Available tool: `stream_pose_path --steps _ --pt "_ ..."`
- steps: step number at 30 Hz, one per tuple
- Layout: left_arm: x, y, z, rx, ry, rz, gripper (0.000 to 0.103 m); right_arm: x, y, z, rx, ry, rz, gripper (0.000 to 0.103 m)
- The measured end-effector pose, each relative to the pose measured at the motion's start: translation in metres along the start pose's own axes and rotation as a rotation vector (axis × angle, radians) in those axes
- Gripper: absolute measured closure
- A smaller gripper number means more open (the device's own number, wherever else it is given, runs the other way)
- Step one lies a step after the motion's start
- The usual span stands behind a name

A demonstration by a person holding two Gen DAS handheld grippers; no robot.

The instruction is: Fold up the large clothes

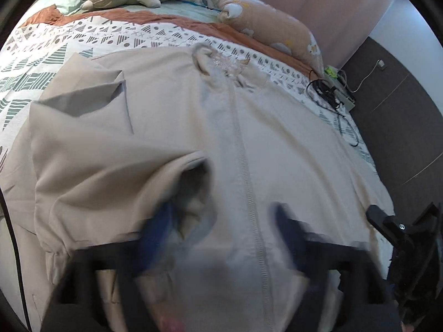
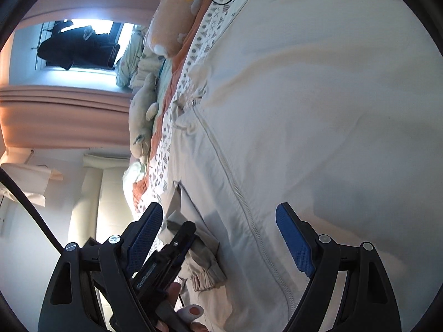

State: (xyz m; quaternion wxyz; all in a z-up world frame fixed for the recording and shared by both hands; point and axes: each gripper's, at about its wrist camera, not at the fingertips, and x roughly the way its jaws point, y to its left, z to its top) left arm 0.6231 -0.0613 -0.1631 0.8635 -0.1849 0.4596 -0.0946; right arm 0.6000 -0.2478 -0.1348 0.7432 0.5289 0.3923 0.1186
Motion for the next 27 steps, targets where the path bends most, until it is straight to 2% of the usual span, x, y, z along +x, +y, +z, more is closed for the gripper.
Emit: stream_pose_path --steps 9,13,16,22,24,27 --pt "-0.065 0.01 -0.004 -0.101 -0.134 0.007 0.0 -0.001 -0.003 -0.005 -0.011 -0.006 0.011 0.02" --pt "-0.093 0.03 -0.006 -0.178 -0.17 0.065 0.0 -0.005 0.003 -0.004 -0.061 -0.028 0.006 0.02" --pt "-0.109 0.048 -0.004 -0.223 -0.172 0.086 0.0 -0.003 0.015 -0.007 -0.125 -0.026 0.015 0.02" --pt "-0.138 0.081 -0.008 -0.232 -0.239 0.145 0.0 0.005 0.038 -0.019 -0.265 -0.016 0.043 0.02" --pt "-0.142 0.093 -0.013 -0.237 -0.255 0.133 0.0 0.008 0.049 -0.027 -0.325 -0.012 0.041 0.02" --pt "-0.144 0.112 -0.021 -0.221 -0.268 0.075 0.0 0.016 0.07 -0.043 -0.445 0.004 0.037 0.02"
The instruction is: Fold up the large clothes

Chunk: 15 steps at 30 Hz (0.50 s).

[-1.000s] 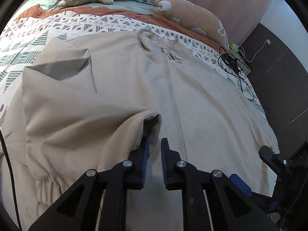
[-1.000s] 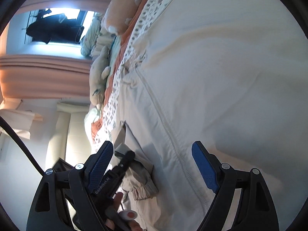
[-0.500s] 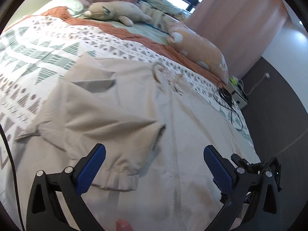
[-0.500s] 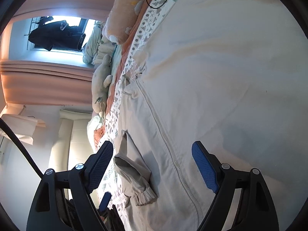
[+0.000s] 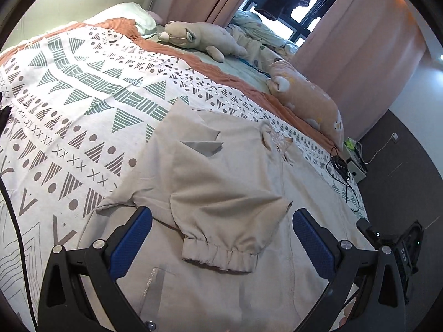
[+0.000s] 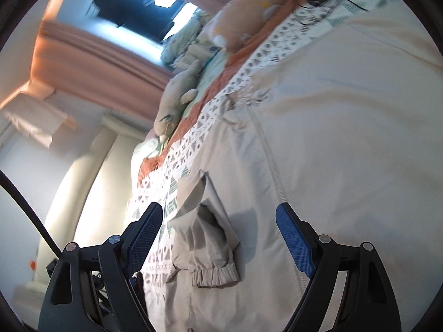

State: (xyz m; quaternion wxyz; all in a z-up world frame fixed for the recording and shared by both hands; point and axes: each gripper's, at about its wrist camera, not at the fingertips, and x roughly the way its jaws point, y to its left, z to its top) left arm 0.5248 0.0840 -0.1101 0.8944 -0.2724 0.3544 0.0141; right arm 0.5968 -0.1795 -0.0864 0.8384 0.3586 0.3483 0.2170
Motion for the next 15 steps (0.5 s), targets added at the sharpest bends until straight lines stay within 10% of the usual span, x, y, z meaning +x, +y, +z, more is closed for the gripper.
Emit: stream_pose_path --steps 15 --pt "-0.023 0.11 0.009 -0.113 -0.001 0.029 0.005 0.101 0.083 -0.063 -0.406 0.278 -0.12 0.02"
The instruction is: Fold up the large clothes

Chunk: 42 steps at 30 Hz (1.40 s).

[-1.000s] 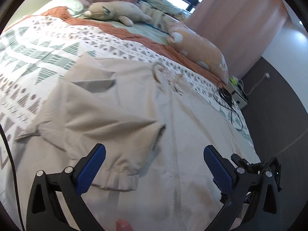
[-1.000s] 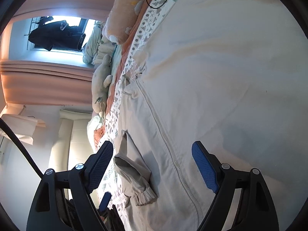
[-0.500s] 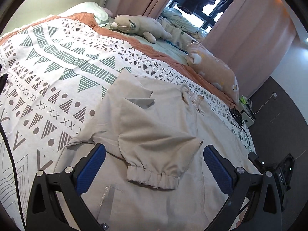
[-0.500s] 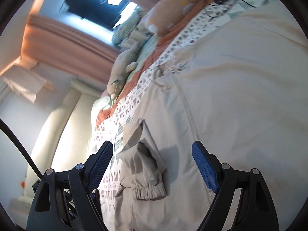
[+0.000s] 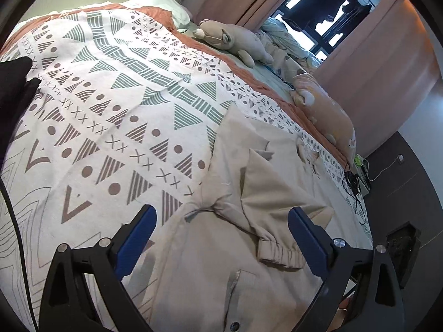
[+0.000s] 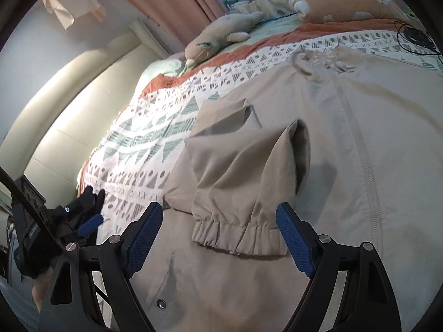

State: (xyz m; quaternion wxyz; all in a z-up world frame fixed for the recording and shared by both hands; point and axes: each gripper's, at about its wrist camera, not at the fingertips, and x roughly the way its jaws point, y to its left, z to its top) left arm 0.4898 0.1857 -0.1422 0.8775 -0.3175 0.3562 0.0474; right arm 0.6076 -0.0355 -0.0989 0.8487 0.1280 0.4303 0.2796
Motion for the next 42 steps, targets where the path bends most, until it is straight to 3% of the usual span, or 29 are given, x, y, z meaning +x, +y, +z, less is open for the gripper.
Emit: stream_pose_path --steps 4,8,16,17,18,19,21,22,30,37,42 --pt "-0.007 0.014 0.003 0.004 -0.002 0.001 0.005 0.028 0.035 -0.005 -0.126 0.066 -0.123 0.02" --pt "-0.015 0.021 0.004 0.016 -0.003 0.016 0.005 0.048 0.045 -0.002 -0.111 0.092 -0.143 0.02" --pt "-0.016 0.024 0.009 -0.003 0.008 0.003 0.005 0.09 0.074 -0.009 -0.222 0.143 -0.32 0.02" --pt "-0.016 0.022 0.009 0.006 0.008 0.003 0.005 0.088 0.074 -0.009 -0.215 0.126 -0.327 0.021" --pt "-0.016 0.019 0.008 0.02 0.007 0.005 0.005 0.087 0.07 -0.007 -0.193 0.113 -0.346 0.037" --pt "-0.016 0.015 0.007 0.036 0.005 0.011 0.005 0.084 0.066 -0.005 -0.173 0.111 -0.36 0.059" --pt "-0.013 0.011 0.005 0.048 0.006 0.015 0.005 0.073 0.055 0.001 -0.116 0.098 -0.333 0.086" --pt "-0.013 0.011 0.005 0.046 0.009 0.01 0.005 0.064 0.049 0.005 -0.08 0.084 -0.294 0.089" --pt "-0.01 0.007 0.0 0.047 0.02 -0.004 0.005 -0.028 0.008 0.019 0.056 -0.108 -0.21 0.093" --pt "-0.009 0.011 -0.001 0.06 0.024 0.016 0.005 -0.085 -0.044 0.013 0.175 -0.232 -0.212 0.093" --pt "-0.007 0.012 0.0 0.065 0.027 0.029 0.005 -0.104 -0.086 0.007 0.317 -0.26 -0.247 0.092"
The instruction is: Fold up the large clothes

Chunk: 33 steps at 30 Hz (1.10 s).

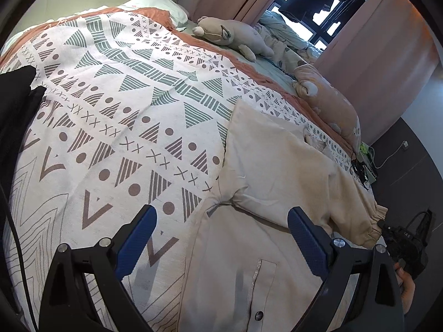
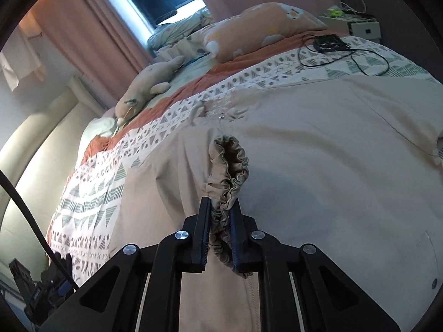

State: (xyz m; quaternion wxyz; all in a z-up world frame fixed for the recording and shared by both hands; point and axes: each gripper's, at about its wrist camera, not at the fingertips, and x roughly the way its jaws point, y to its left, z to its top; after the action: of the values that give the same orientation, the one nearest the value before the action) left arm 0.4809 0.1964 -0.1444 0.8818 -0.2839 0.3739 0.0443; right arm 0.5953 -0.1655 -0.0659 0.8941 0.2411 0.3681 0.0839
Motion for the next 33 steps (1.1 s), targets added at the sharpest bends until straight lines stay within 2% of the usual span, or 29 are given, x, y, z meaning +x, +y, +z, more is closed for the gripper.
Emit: stream_pose_path --steps 2,3,5,6,7,10,12,16,17,18,19,20,21,23,25,26,28,30,33 --pt "0.002 0.001 0.0 0.008 0.005 0.01 0.005 0.002 -0.015 0.004 0.05 0.018 -0.023 0.089" --pt "0.003 0.001 0.0 0.011 0.008 0.015 0.005 0.002 -0.02 0.004 0.061 0.018 -0.047 0.083" --pt "0.007 0.003 0.0 0.01 0.017 0.025 0.005 0.001 -0.031 0.0 0.075 0.019 -0.101 0.044" --pt "0.008 0.003 -0.001 0.008 0.021 0.028 0.005 0.0 -0.038 -0.003 0.088 0.017 -0.093 0.015" --pt "0.01 0.004 -0.001 0.006 0.026 0.031 0.005 -0.001 -0.041 -0.003 0.098 0.017 -0.09 0.012" --pt "0.013 0.002 -0.002 0.006 0.031 0.04 0.005 -0.002 -0.049 -0.008 0.126 0.022 -0.078 0.012" --pt "0.015 -0.003 -0.002 0.017 0.029 0.052 0.005 0.005 -0.053 -0.015 0.137 0.042 -0.04 0.012" --pt "0.024 -0.016 -0.006 0.075 0.032 0.081 0.005 0.034 -0.074 -0.006 0.159 0.107 0.039 0.015" --pt "0.028 -0.019 -0.008 0.093 0.038 0.091 0.005 0.041 -0.078 -0.003 0.162 0.125 0.052 0.022" --pt "0.032 -0.021 -0.009 0.111 0.046 0.101 0.005 0.047 -0.079 -0.002 0.162 0.145 0.064 0.045" --pt "0.037 -0.023 -0.01 0.126 0.055 0.111 0.005 0.057 -0.083 0.003 0.16 0.166 0.058 0.055" --pt "0.042 -0.025 -0.011 0.141 0.065 0.123 0.005 0.063 -0.083 0.006 0.151 0.166 0.048 0.058" --pt "0.047 -0.026 -0.012 0.151 0.071 0.134 0.005 0.068 -0.084 0.011 0.129 0.158 0.035 0.068" --pt "0.054 -0.026 -0.014 0.167 0.079 0.158 0.006 0.073 -0.084 0.019 0.092 0.119 -0.003 0.07" --pt "0.061 -0.028 -0.015 0.196 0.087 0.186 0.017 0.079 -0.089 0.027 0.084 0.084 -0.033 0.072" --pt "0.064 -0.028 -0.016 0.207 0.096 0.206 0.017 0.082 -0.093 0.032 0.087 0.073 -0.044 0.072" --pt "0.072 -0.025 -0.018 0.209 0.114 0.234 0.017 0.084 -0.102 0.04 0.081 0.048 -0.095 0.083" --pt "0.08 -0.019 -0.018 0.196 0.139 0.253 0.018 0.087 -0.116 0.046 0.098 0.038 -0.141 0.083" --pt "0.086 -0.015 -0.015 0.187 0.138 0.295 0.021 0.088 -0.133 0.049 0.179 0.053 -0.119 0.083"
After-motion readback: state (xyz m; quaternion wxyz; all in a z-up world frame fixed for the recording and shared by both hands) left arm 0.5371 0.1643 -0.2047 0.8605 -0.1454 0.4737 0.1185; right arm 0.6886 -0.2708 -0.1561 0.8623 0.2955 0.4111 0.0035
